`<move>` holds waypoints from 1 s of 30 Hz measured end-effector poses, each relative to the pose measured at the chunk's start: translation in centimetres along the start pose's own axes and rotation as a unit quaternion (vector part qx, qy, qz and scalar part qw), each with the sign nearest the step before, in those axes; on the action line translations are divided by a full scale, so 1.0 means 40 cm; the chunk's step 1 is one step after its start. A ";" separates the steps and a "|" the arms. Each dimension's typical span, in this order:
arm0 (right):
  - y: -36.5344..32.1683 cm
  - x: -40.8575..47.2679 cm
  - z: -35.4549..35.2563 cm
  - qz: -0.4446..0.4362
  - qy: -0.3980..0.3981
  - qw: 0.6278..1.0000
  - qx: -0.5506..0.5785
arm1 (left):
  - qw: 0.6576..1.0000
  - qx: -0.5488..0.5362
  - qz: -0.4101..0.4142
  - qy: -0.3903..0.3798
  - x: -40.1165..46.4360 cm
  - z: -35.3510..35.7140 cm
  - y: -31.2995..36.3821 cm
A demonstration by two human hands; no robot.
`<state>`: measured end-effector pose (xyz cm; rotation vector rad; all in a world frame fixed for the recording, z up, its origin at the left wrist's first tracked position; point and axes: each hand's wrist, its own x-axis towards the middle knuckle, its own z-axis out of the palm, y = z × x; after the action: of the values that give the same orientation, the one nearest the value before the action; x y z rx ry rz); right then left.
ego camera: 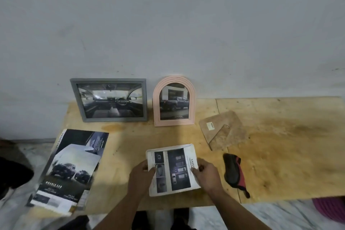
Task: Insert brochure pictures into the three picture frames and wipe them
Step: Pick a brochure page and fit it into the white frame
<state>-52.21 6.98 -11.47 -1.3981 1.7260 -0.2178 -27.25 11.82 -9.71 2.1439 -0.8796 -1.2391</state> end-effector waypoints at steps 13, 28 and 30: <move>0.033 0.050 -0.030 -0.078 -0.010 0.987 -0.140 | 0.982 0.181 0.046 0.041 -0.036 0.034 -0.054; 0.041 0.083 -0.042 -0.051 -0.026 0.991 -0.120 | 0.963 0.268 0.021 -0.035 -0.056 0.061 -0.080; 0.039 0.082 -0.044 -0.054 -0.032 0.991 -0.119 | 0.960 0.277 0.023 -0.040 -0.052 0.061 -0.080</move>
<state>-54.50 4.04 -13.04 -1.6562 1.6663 -0.0238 -29.30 15.21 -11.92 2.4836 -1.4395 -1.1581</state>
